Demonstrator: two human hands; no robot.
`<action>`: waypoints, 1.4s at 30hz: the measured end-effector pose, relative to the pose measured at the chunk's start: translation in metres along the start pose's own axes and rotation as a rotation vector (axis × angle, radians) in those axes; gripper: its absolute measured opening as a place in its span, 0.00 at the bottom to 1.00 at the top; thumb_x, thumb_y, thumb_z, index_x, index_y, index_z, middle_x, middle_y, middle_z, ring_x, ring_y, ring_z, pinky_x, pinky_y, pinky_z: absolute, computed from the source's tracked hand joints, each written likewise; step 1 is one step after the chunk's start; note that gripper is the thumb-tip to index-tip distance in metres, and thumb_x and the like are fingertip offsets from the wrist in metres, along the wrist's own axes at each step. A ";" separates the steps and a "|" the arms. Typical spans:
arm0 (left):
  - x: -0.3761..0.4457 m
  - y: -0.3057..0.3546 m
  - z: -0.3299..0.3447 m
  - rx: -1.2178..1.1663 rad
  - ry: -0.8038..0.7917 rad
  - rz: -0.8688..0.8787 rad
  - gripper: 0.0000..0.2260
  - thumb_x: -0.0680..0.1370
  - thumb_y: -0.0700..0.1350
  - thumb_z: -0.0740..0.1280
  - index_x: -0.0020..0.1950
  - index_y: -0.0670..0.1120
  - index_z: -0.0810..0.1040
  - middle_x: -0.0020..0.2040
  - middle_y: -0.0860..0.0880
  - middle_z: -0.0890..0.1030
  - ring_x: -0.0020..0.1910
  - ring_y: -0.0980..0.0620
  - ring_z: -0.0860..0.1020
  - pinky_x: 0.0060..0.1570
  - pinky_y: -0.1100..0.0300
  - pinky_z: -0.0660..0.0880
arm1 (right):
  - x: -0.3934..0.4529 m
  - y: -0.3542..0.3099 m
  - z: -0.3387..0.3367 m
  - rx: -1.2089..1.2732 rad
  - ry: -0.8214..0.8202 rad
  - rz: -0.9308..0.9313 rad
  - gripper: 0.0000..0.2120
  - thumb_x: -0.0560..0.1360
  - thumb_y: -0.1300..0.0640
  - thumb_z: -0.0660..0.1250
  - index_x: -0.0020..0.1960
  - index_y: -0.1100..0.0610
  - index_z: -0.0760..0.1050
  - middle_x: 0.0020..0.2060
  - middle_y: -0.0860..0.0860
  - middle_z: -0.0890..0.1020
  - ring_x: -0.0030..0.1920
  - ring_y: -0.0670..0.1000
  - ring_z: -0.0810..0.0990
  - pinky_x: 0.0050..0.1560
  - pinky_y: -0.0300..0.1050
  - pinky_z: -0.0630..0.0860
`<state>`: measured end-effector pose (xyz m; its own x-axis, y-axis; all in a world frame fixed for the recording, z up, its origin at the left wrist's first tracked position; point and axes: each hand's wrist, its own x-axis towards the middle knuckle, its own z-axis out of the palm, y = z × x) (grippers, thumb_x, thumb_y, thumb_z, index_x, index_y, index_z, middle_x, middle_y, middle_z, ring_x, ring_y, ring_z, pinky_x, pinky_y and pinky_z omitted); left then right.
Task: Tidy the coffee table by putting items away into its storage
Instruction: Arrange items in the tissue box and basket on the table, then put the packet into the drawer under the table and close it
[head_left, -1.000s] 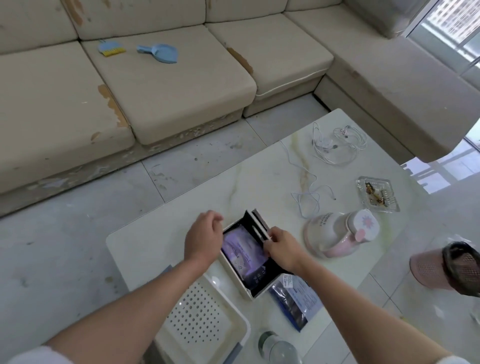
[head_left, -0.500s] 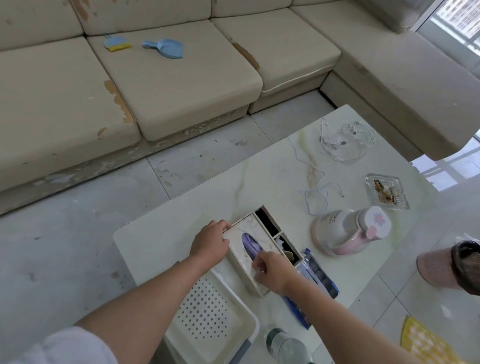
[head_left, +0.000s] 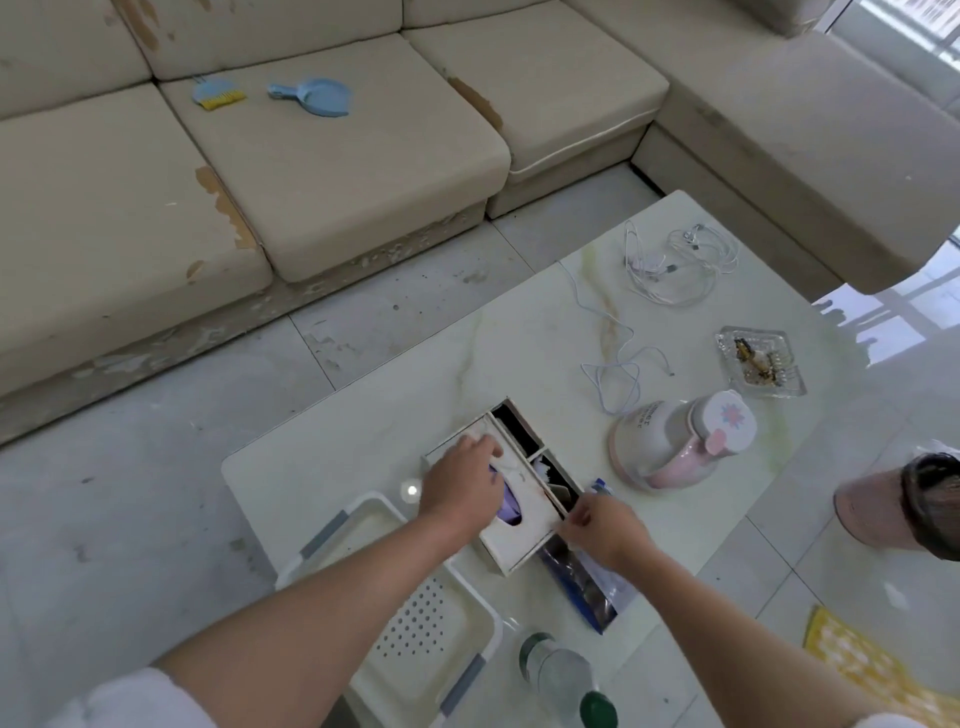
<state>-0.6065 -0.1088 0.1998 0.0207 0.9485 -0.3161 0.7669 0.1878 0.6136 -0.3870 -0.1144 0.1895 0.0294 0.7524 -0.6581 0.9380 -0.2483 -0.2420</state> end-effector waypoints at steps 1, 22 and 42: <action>-0.005 0.011 0.008 -0.043 -0.052 -0.002 0.08 0.77 0.47 0.63 0.56 0.53 0.75 0.54 0.52 0.78 0.48 0.50 0.79 0.49 0.54 0.77 | 0.000 0.019 -0.008 -0.016 0.018 0.045 0.12 0.71 0.44 0.68 0.37 0.51 0.72 0.34 0.46 0.78 0.41 0.53 0.79 0.33 0.42 0.68; -0.007 0.053 0.091 -0.010 -0.342 0.014 0.16 0.81 0.53 0.57 0.67 0.56 0.75 0.73 0.50 0.68 0.69 0.48 0.70 0.65 0.53 0.67 | 0.053 0.120 0.021 -0.022 -0.146 0.217 0.47 0.56 0.33 0.78 0.65 0.59 0.68 0.60 0.57 0.78 0.60 0.58 0.77 0.60 0.52 0.76; -0.190 0.179 0.055 -0.170 0.192 0.306 0.07 0.78 0.53 0.62 0.49 0.56 0.80 0.43 0.57 0.81 0.42 0.60 0.78 0.42 0.59 0.76 | -0.110 0.221 -0.014 0.584 0.026 -0.109 0.24 0.63 0.50 0.82 0.54 0.54 0.79 0.47 0.50 0.87 0.47 0.53 0.86 0.51 0.54 0.83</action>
<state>-0.4379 -0.2693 0.3303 0.0996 0.9945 0.0311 0.6265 -0.0870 0.7746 -0.1781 -0.2436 0.2182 -0.0413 0.8051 -0.5917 0.5913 -0.4577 -0.6640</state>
